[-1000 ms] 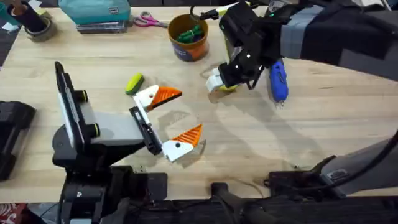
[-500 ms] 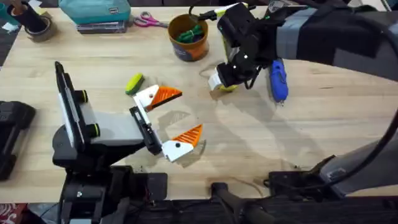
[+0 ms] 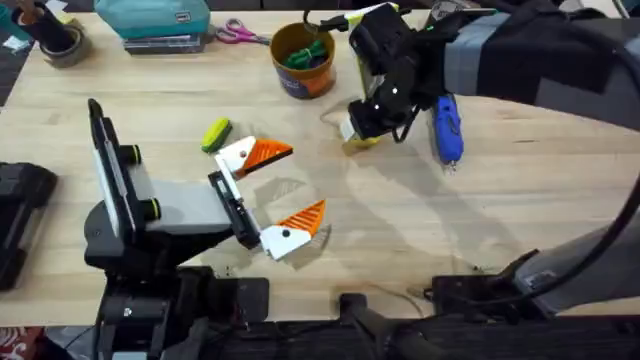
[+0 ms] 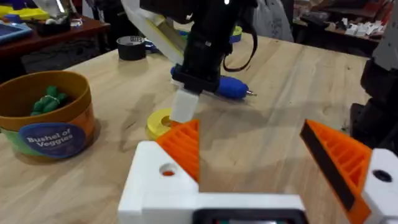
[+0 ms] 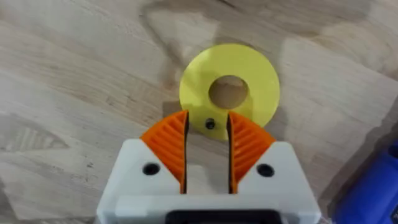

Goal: Pick up the gripper from the table and insert it into the empty holder that is missing its gripper. Then pick up a screw, insert it into the mounting hole, and use the screwdriver to tighten it. Finally, clean up the table by picking up the vegetable and placing it into the bucket.

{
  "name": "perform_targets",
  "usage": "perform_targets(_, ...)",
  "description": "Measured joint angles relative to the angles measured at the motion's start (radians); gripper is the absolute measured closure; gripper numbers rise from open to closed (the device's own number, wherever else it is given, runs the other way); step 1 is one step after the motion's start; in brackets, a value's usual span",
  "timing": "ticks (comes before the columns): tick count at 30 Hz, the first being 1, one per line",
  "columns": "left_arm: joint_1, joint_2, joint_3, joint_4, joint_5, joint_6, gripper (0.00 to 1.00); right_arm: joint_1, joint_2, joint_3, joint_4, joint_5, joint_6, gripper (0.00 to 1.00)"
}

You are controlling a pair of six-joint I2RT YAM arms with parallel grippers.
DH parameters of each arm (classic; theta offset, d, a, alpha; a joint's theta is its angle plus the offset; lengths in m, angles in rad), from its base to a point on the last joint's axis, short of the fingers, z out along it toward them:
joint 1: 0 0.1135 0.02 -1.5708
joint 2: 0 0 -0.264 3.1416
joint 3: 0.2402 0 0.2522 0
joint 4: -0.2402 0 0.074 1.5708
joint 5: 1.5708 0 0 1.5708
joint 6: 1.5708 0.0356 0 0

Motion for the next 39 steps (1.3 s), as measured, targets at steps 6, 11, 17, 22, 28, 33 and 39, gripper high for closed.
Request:
perform_targets(6,0.0,0.0,0.0,0.0,0.0,0.0,0.015,0.006,0.0,0.0,0.006,0.0,-0.003,0.678)
perform_targets(11,0.0,0.0,0.0,0.0,0.0,0.0,0.015,0.008,0.007,0.0,0.01,0.0,-0.004,0.684)
perform_targets(17,0.0,0.0,0.0,0.0,0.0,0.0,0.015,0.008,0.012,0.0,0.01,0.0,-0.007,0.703)
perform_targets(22,0.0,0.0,0.0,0.0,0.0,0.0,0.016,0.008,0.012,0.0,0.01,0.0,-0.007,0.762)
perform_targets(28,0.0,0.0,0.0,0.0,0.0,0.0,0.015,0.008,0.012,0.0,0.01,0.0,-0.007,0.827)
perform_targets(33,0.0,0.0,0.0,0.0,0.0,0.0,0.015,0.008,0.012,0.0,0.01,0.0,-0.008,0.95)
perform_targets(39,0.0,0.0,0.0,0.0,0.0,0.0,0.015,0.008,0.012,0.0,0.007,0.03,-0.008,0.996)
